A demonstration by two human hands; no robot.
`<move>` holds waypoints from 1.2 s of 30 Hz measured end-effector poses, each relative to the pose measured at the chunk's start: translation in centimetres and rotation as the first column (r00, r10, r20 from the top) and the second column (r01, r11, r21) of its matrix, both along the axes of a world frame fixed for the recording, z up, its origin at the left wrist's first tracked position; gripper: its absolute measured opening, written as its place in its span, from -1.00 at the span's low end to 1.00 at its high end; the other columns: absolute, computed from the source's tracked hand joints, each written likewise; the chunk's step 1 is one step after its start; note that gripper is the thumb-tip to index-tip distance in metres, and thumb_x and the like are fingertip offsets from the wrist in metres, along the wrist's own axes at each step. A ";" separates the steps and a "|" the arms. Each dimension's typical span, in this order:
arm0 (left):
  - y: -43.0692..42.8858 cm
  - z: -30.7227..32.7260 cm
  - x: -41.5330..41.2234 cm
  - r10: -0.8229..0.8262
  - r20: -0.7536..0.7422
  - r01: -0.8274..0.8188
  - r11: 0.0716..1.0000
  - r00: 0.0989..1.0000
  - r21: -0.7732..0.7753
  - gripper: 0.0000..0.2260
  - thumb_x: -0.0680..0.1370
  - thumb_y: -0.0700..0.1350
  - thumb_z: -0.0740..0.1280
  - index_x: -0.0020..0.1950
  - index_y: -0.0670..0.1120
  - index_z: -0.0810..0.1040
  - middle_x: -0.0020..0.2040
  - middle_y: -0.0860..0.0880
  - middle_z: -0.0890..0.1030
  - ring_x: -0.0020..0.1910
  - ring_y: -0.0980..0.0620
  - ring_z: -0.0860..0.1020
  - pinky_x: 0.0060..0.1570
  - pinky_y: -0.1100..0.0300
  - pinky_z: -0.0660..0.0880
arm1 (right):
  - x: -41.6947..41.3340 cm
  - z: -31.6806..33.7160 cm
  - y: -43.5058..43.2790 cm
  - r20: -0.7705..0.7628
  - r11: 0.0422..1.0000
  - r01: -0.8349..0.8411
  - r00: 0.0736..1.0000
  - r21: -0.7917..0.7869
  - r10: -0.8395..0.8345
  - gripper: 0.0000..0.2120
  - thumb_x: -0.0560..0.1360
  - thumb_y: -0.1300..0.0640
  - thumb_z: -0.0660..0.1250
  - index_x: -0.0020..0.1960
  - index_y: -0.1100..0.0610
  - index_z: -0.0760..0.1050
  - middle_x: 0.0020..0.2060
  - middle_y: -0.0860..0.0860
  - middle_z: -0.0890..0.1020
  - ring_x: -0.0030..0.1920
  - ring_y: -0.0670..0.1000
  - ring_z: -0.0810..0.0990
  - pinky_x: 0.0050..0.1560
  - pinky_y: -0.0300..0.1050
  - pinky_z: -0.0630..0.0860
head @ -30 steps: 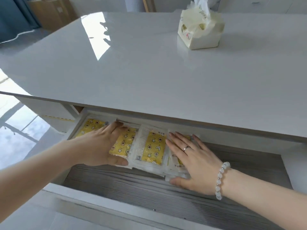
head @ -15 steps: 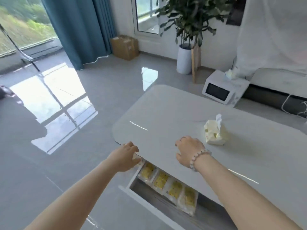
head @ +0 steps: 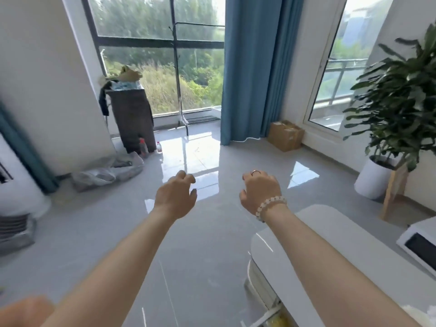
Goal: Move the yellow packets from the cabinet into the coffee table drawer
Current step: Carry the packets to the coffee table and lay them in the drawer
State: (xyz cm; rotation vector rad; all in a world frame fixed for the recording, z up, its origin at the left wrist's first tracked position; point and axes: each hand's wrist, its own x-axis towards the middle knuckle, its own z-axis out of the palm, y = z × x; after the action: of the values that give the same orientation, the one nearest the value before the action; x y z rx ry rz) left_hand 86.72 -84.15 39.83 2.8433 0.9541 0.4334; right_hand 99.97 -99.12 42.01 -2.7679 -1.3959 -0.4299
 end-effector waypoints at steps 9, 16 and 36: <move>16.3 -0.8 -13.2 0.299 -0.046 -0.295 0.953 0.953 0.073 -0.70 0.58 -0.05 0.18 0.30 -0.06 0.43 0.23 -0.02 0.45 0.18 -0.04 0.49 0.06 0.09 0.46 | -9.6 0.3 21.8 0.058 0.932 -0.362 0.931 0.013 0.361 -0.67 0.55 0.04 0.16 0.24 0.18 0.41 0.19 0.09 0.51 0.23 0.08 0.44 0.20 -0.05 0.34; 25.1 -1.9 -15.9 0.445 -0.128 -0.431 0.894 0.886 0.126 -0.66 0.57 0.03 0.18 0.30 -0.06 0.41 0.18 -0.04 0.46 0.16 -0.04 0.46 0.06 0.14 0.39 | -11.4 -0.7 32.3 0.009 0.896 -0.444 0.896 -0.007 0.444 -0.66 0.55 0.04 0.16 0.26 0.18 0.39 0.20 0.09 0.50 0.25 0.09 0.43 0.21 -0.05 0.34; 52.4 -2.8 -21.4 0.816 -0.132 -0.807 0.577 0.563 0.126 -0.67 0.59 0.06 0.12 0.24 -0.10 0.43 0.19 -0.07 0.43 0.19 -0.06 0.39 0.10 0.11 0.34 | -17.3 -3.1 69.6 -0.113 0.565 -0.824 0.567 -0.050 0.816 -0.70 0.55 0.11 0.14 0.24 0.16 0.40 0.20 0.08 0.45 0.24 0.08 0.39 0.21 -0.07 0.31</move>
State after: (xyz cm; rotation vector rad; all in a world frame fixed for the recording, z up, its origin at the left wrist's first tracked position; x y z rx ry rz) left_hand 65.35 -31.73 37.07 2.2907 2.3302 0.2535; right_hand 82.69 -29.53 38.87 -1.7745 -2.4795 -0.1931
